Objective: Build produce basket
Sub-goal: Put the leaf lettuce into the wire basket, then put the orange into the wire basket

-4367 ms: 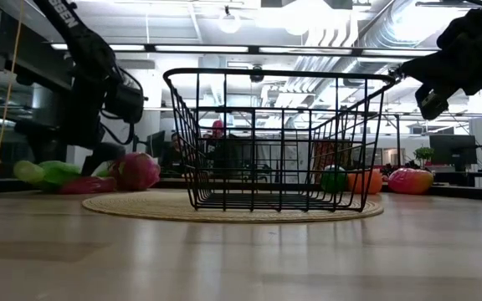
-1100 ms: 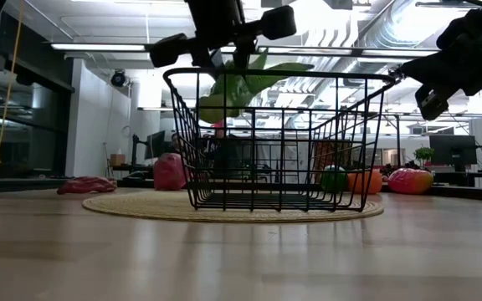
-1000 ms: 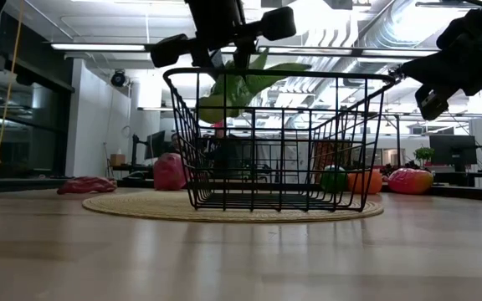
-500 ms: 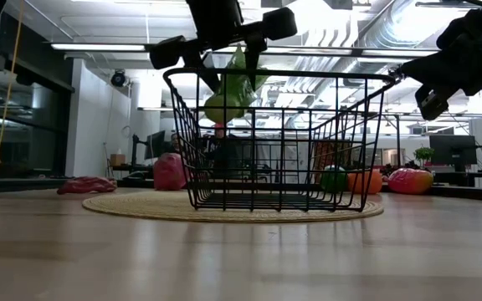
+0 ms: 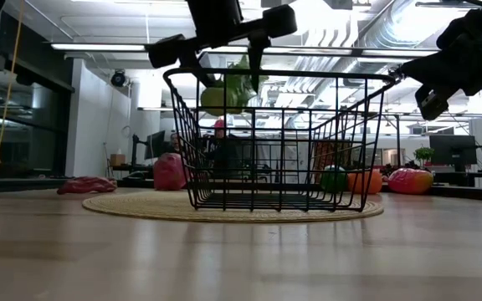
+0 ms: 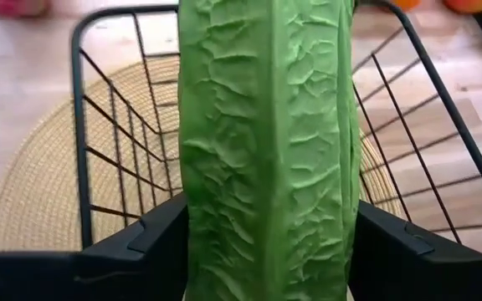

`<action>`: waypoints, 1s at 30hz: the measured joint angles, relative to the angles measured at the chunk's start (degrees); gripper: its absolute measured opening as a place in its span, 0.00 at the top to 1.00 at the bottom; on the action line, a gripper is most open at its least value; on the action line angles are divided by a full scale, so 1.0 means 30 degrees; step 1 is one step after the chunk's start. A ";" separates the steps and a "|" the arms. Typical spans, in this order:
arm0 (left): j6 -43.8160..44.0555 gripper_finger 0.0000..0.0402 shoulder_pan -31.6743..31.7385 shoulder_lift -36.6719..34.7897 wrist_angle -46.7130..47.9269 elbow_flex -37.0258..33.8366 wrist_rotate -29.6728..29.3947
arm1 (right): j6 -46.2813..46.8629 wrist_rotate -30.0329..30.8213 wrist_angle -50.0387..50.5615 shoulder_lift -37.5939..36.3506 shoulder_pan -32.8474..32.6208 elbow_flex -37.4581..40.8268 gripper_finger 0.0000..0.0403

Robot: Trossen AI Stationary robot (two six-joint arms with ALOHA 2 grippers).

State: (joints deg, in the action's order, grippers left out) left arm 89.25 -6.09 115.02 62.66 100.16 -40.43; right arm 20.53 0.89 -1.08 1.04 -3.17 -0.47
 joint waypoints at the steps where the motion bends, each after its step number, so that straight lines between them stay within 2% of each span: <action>1: -0.0329 0.40 -0.0011 0.0000 -0.0024 0.0000 -0.0046 | -0.0001 0.0000 0.0000 0.0000 -0.0001 0.0000 1.00; 11: -0.2147 0.34 -0.0095 -0.0255 0.0203 0.0007 -0.0436 | -0.0007 0.0000 0.0000 0.0000 -0.0001 0.0000 1.00; 18: -0.2348 0.29 -0.0255 -0.0240 0.0216 0.0007 -0.0275 | 0.0000 0.0000 0.0000 0.0007 -0.0002 0.0000 1.00; 24: -0.2282 0.28 -0.0235 -0.0240 0.0173 0.0007 0.0227 | -0.0003 0.0000 0.0007 0.0007 -0.0003 0.0000 1.00; 30: -0.3054 0.29 -0.0145 -0.0684 0.0158 0.0842 -0.0977 | -0.0004 0.0000 0.0000 0.0007 -0.0003 0.0000 1.00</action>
State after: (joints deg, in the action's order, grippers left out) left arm 80.08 -6.52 112.97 63.13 102.69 -43.36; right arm 20.52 0.89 -1.08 1.06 -3.18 -0.47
